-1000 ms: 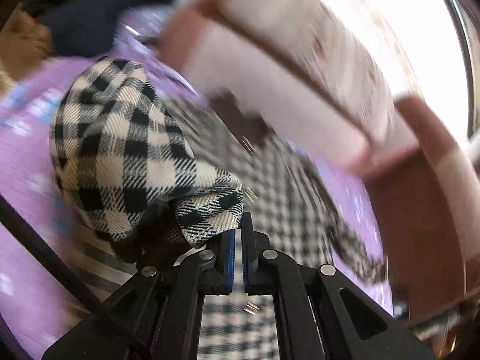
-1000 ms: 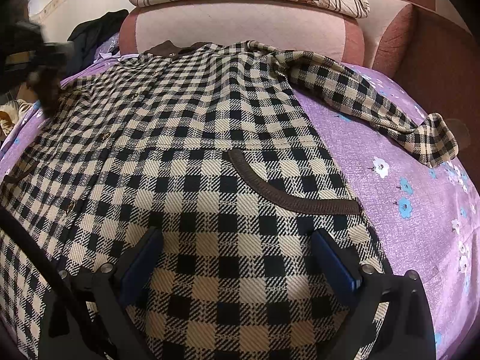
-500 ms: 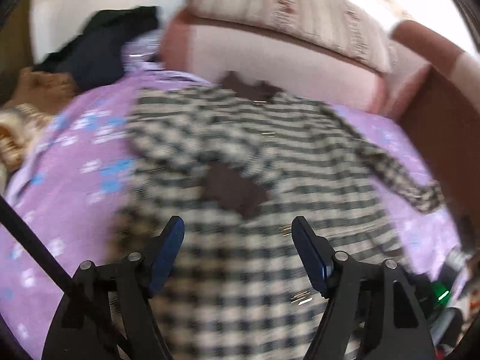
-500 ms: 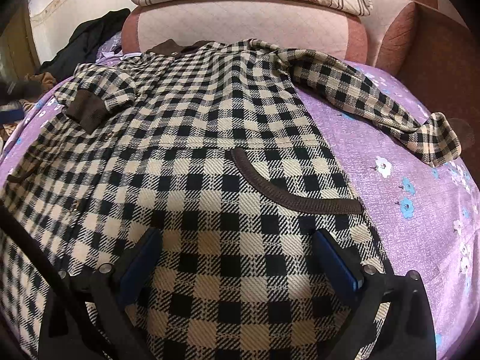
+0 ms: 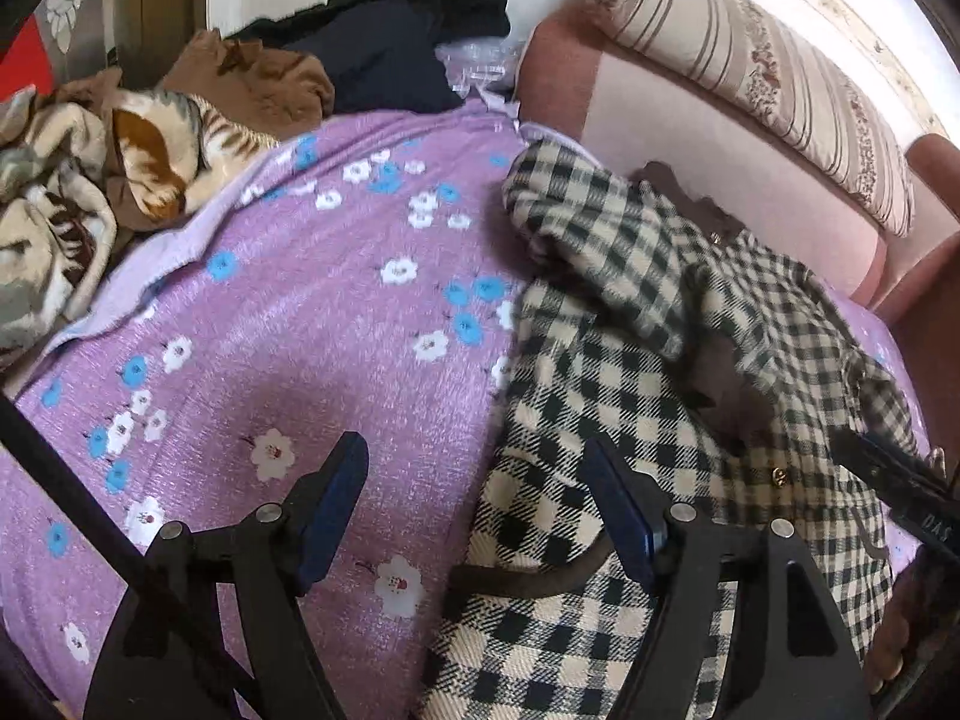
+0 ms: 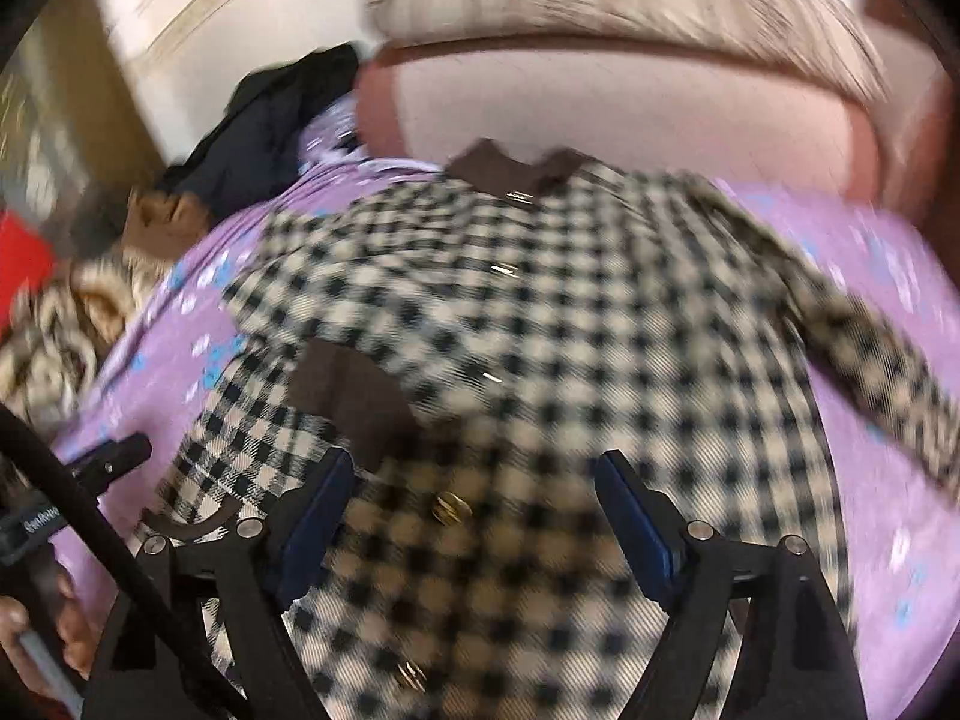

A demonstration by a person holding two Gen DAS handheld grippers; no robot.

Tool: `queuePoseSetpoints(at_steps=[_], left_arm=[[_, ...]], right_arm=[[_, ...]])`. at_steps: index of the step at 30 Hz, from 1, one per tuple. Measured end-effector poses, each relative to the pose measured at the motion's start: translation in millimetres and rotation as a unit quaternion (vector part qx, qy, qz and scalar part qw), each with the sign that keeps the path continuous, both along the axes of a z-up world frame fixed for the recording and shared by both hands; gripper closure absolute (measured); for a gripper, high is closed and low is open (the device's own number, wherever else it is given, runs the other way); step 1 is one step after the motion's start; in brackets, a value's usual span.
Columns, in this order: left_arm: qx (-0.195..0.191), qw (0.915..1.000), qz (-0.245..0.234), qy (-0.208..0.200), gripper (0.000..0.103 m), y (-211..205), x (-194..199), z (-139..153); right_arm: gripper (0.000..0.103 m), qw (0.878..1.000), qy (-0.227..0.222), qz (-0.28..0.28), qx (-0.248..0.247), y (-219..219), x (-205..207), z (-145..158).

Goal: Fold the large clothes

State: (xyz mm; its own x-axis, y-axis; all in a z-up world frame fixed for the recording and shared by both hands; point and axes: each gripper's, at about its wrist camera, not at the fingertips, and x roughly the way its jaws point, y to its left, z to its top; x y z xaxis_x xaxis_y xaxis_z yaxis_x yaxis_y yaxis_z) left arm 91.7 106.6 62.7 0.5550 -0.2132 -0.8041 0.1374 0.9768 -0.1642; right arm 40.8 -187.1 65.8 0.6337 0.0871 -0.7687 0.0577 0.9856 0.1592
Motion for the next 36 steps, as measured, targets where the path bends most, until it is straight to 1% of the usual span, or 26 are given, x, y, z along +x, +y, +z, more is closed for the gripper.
queuePoseSetpoints(at_steps=[3, 4, 6, 8, 9, 10, 11, 12, 13, 14, 16, 18, 19, 20, 22, 23, 24, 25, 26, 27, 28, 29, 30, 31, 34, 36], left_arm=[[-0.01, 0.9994, -0.001, 0.032, 0.03, -5.6, 7.0, -12.5], [-0.014, 0.999, 0.0, 0.042, 0.03, -5.6, 9.0, -16.2], [-0.024, 0.9984, 0.001, 0.052, 0.03, -5.9, 12.5, -21.2], [-0.023, 0.9983, 0.003, 0.053, 0.03, -7.8, 15.4, -23.2], [-0.019, 0.9985, 0.003, 0.051, 0.03, -8.8, 16.1, -23.3], [-0.013, 0.9987, 0.003, 0.049, 0.03, -9.6, 16.7, -23.1], [-0.009, 0.9988, 0.005, 0.048, 0.03, -9.9, 17.0, -22.4], [-0.007, 0.9989, 0.008, 0.046, 0.03, -9.3, 17.9, -21.8], [-0.007, 0.9988, 0.01, 0.046, 0.03, -8.1, 19.1, -21.1], [-0.011, 0.9987, 0.014, 0.047, 0.03, -6.4, 20.3, -20.6], [-0.017, 0.9983, 0.021, 0.051, 0.03, -3.7, 23.3, -20.7], [-0.02, 0.998, 0.027, 0.054, 0.03, -0.9, 25.6, -22.7], [-0.02, 0.9979, 0.028, 0.055, 0.03, 0.0, 26.2, -23.7], [-0.02, 0.9977, 0.029, 0.058, 0.03, 0.1, 26.7, -24.8], [-0.02, 0.9975, 0.03, 0.061, 0.03, -0.6, 27.2, -26.7], [-0.019, 0.9974, 0.03, 0.062, 0.03, -1.3, 26.9, -27.4], [-0.017, 0.9975, 0.03, 0.062, 0.03, -1.8, 26.8, -27.6], [-0.016, 0.9975, 0.03, 0.061, 0.03, -2.0, 26.6, -27.4], [-0.016, 0.9976, 0.031, 0.06, 0.03, -1.8, 27.1, -26.6], [-0.016, 0.9976, 0.031, 0.059, 0.03, -1.6, 27.3, -25.9], [-0.015, 0.9977, 0.032, 0.059, 0.03, -1.5, 28.2, -25.7], [-0.015, 0.9976, 0.032, 0.059, 0.03, -1.5, 28.2, -25.6], [-0.016, 0.9976, 0.032, 0.059, 0.03, -1.6, 28.1, -25.4], [-0.016, 0.9976, 0.032, 0.059, 0.03, -2.0, 27.8, -25.3], [-0.013, 0.9979, 0.029, 0.056, 0.03, -2.2, 26.6, -24.2], [-0.01, 0.9982, 0.028, 0.052, 0.03, -2.7, 26.1, -22.6]], right_arm=[[0.014, 0.995, -0.012, 0.069, -0.072, 44.9, 17.9, -1.9], [0.014, 0.989, -0.017, 0.092, -0.114, 64.4, 24.3, -5.9], [0.014, 0.98, -0.019, 0.111, -0.164, 82.4, 35.3, -16.0], [0.016, 0.976, -0.011, 0.119, -0.181, 91.6, 48.2, -26.5], [0.023, 0.973, -0.005, 0.116, -0.2, 93.7, 54.5, -31.7], [0.064, 0.969, 0.004, 0.111, -0.222, 92.3, 59.4, -35.1], [0.09, 0.968, 0.015, 0.108, -0.224, 85.3, 62.4, -35.1], [0.102, 0.974, 0.028, 0.097, -0.203, 73.1, 65.3, -32.3], [0.102, 0.98, 0.021, 0.084, -0.177, 60.3, 65.4, -25.4], [0.102, 0.984, 0.012, 0.064, -0.164, 48.0, 67.8, -18.1], [0.102, 0.988, -0.001, 0.015, -0.154, 13.7, 69.8, -3.0], [0.102, 0.986, 0.001, -0.032, -0.162, -15.9, 74.0, 3.6], [0.102, 0.984, 0.006, -0.068, -0.167, -39.4, 77.8, 5.7], [0.102, 0.982, 0.011, -0.092, -0.165, -54.7, 79.8, 6.1], [0.103, 0.975, 0.03, -0.156, -0.155, -95.5, 85.4, 3.3], [0.103, 0.972, 0.04, -0.178, -0.145, -112.8, 85.3, 1.7], [0.103, 0.97, 0.051, -0.201, -0.124, -132.7, 82.3, -0.9], [0.102, 0.971, 0.054, -0.21, -0.1, -143.4, 78.5, -0.8], [0.1, 0.974, 0.046, -0.214, -0.059, -154.4, 70.1, 0.7], [0.096, 0.977, 0.038, -0.21, -0.028, -160.3, 61.2, 2.5], [0.077, 0.98, 0.033, -0.197, 0.01, -163.4, 54.3, 3.0], [0.049, 0.982, 0.03, -0.186, 0.033, -161.3, 50.7, 2.2], [0.042, 0.983, 0.025, -0.173, 0.057, -157.7, 46.1, 1.1], [0.04, 0.984, 0.021, -0.158, 0.084, -151.7, 40.6, -2.1], [0.04, 0.982, 0.042, -0.134, 0.128, -129.1, 39.8, -21.4], [0.04, 0.982, 0.058, -0.137, 0.119, -117.7, 46.2, -37.0]])
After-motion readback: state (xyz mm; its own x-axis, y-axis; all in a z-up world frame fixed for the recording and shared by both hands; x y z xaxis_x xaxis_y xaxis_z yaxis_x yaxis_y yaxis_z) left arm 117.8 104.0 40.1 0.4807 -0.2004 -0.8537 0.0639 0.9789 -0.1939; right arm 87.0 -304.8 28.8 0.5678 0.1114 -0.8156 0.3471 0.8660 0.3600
